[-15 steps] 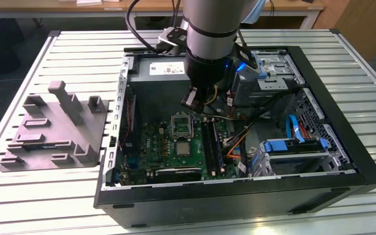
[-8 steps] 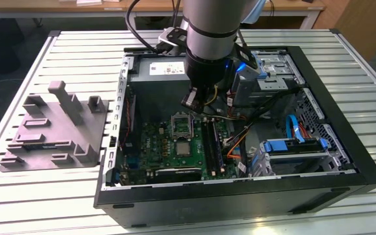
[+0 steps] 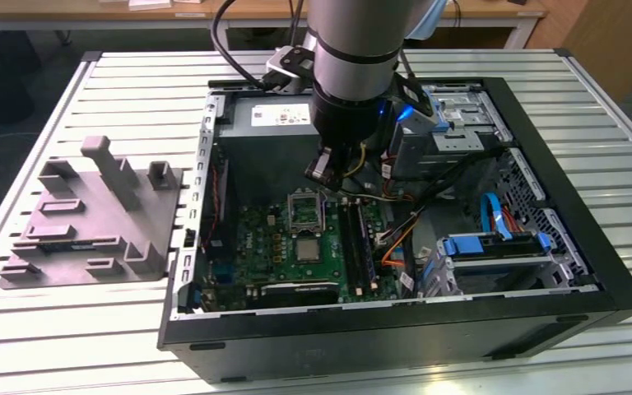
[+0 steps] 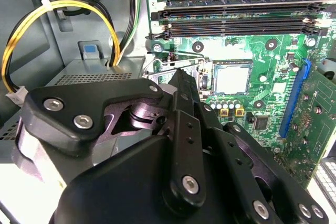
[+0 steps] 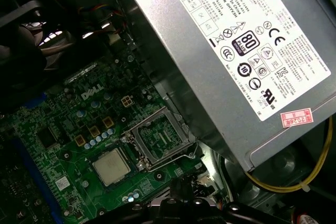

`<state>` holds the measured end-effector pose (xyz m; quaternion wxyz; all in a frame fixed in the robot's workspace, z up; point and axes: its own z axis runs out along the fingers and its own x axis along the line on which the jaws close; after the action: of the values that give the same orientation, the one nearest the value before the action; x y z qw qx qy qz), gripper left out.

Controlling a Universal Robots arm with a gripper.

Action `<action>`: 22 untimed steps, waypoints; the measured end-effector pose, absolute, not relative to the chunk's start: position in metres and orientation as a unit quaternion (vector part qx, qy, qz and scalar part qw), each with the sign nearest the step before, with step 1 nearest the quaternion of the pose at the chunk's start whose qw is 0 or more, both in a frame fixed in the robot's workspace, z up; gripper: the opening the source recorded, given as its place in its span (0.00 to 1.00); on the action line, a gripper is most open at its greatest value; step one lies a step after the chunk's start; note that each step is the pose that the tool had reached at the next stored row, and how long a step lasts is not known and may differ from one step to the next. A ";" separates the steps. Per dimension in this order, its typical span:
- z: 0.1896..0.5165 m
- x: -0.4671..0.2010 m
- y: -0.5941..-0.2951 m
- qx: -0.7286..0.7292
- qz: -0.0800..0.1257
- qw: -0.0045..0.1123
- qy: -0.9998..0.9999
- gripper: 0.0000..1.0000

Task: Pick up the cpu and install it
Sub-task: 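Close the cpu cover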

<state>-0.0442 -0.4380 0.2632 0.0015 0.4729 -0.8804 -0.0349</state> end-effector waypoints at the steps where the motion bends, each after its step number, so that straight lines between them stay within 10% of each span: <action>1: 0.263 -0.044 -0.438 0.473 -0.035 0.002 -0.880 0.11; 22: 0.263 -0.044 -0.438 0.473 -0.035 0.002 -0.880 0.11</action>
<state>-0.0442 -0.4383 0.2632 0.0015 0.4729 -0.8804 -0.0349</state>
